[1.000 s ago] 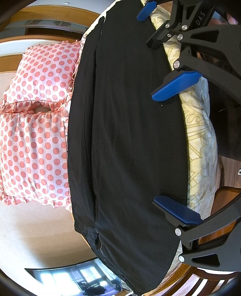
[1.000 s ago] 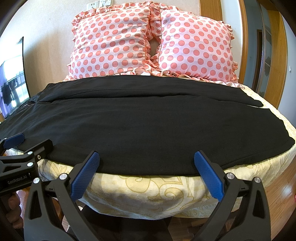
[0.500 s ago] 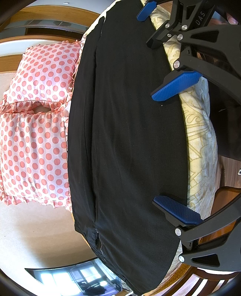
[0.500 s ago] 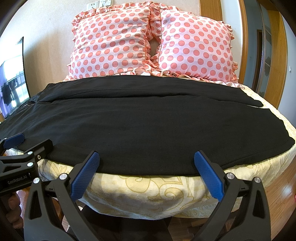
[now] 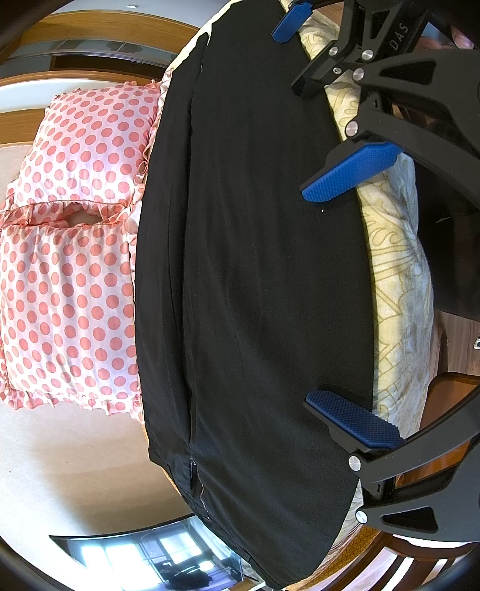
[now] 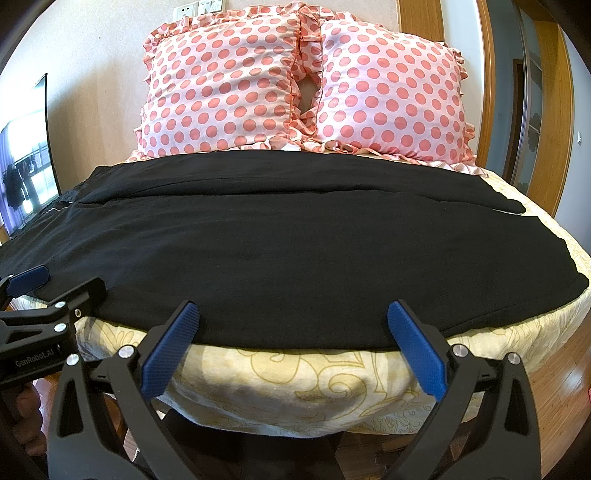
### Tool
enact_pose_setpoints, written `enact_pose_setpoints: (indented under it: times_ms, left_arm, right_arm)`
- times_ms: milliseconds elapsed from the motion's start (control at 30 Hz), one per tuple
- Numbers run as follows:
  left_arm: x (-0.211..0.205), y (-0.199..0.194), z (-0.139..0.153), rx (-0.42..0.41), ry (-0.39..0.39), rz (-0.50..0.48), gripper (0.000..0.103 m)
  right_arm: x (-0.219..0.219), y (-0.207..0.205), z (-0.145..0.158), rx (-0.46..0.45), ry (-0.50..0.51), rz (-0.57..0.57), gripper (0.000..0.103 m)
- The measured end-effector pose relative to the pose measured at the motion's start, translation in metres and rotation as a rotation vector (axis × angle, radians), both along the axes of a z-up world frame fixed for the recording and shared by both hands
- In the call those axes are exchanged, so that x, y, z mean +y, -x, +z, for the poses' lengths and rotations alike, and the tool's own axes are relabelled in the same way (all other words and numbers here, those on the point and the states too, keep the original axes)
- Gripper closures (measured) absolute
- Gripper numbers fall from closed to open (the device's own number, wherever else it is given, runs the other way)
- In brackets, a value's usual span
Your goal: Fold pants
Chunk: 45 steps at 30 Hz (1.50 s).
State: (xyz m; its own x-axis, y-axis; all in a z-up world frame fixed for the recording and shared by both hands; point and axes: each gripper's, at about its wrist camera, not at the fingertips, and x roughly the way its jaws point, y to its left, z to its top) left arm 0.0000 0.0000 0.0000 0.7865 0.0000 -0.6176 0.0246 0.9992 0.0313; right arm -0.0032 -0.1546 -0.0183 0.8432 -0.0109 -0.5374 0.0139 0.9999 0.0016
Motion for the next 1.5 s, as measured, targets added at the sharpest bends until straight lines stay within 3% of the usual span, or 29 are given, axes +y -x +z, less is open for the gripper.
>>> enact_pose_setpoints:
  times_ms: [1200, 1267, 1333, 1433, 1500]
  left_arm:
    - [0.0, 0.0, 0.0, 0.001, -0.002, -0.001, 0.001]
    - [0.001, -0.001, 0.002, 0.016, 0.0, -0.006, 0.001]
    - [0.004, -0.002, 0.008, 0.03, -0.001, -0.003, 0.001]
    - [0.009, -0.006, 0.028, -0.014, -0.015, 0.003, 0.001]
    - [0.014, -0.016, 0.042, -0.042, -0.013, 0.008, 0.001]
  right_arm:
    - [-0.001, -0.003, 0.004, 0.025, -0.008, 0.026, 0.002]
    - [-0.011, -0.009, 0.012, 0.052, -0.039, 0.038, 0.002]
    - [-0.04, -0.016, 0.038, 0.017, -0.072, -0.002, 0.002]
    - [-0.083, -0.038, 0.076, -0.048, -0.1, -0.088, 0.002]
    - [-0.116, -0.064, 0.096, -0.034, -0.126, -0.16, 0.002]
